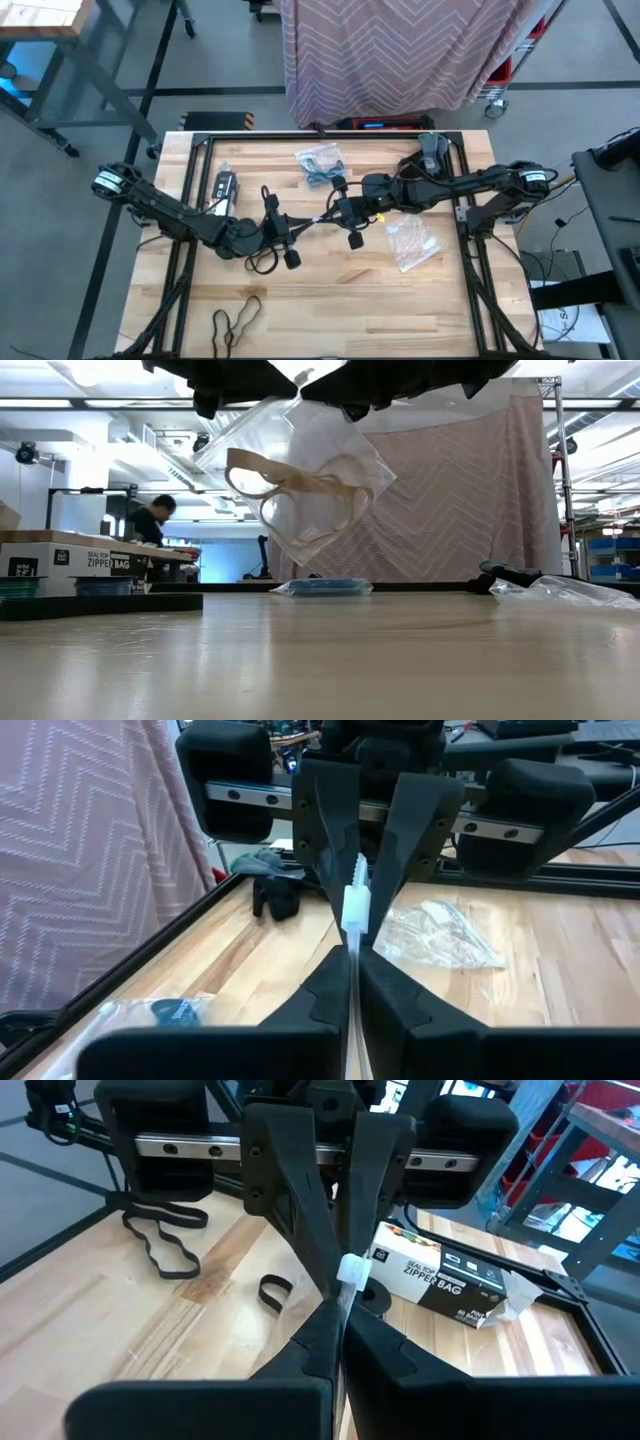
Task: Sort rubber bands
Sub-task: Close the transparent zip bag
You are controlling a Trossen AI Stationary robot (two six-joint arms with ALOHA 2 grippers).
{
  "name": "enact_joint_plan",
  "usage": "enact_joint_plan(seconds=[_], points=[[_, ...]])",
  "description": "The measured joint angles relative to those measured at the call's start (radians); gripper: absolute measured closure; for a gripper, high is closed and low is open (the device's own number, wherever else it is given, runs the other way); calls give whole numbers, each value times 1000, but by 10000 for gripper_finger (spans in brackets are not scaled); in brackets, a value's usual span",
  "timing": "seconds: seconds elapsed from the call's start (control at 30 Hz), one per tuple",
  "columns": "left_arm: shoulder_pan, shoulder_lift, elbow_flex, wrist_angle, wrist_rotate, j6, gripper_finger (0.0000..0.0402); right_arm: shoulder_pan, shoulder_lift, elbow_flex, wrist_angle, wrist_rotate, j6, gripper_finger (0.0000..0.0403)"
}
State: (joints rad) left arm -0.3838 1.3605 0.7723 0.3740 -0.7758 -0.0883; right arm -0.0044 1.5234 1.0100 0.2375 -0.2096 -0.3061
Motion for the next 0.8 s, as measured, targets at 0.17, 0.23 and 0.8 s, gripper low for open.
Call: enact_joint_plan(seconds=[0.17,0.23,0.8], points=[[0,0,0,0,0,0,399,0,0,0,-1,0,13,403],[0,0,0,0,0,0,400,0,0,0,-1,0,17,403],[-30,1,0,2,-3,0,401,14,-3,0,55,-32,19,321]])
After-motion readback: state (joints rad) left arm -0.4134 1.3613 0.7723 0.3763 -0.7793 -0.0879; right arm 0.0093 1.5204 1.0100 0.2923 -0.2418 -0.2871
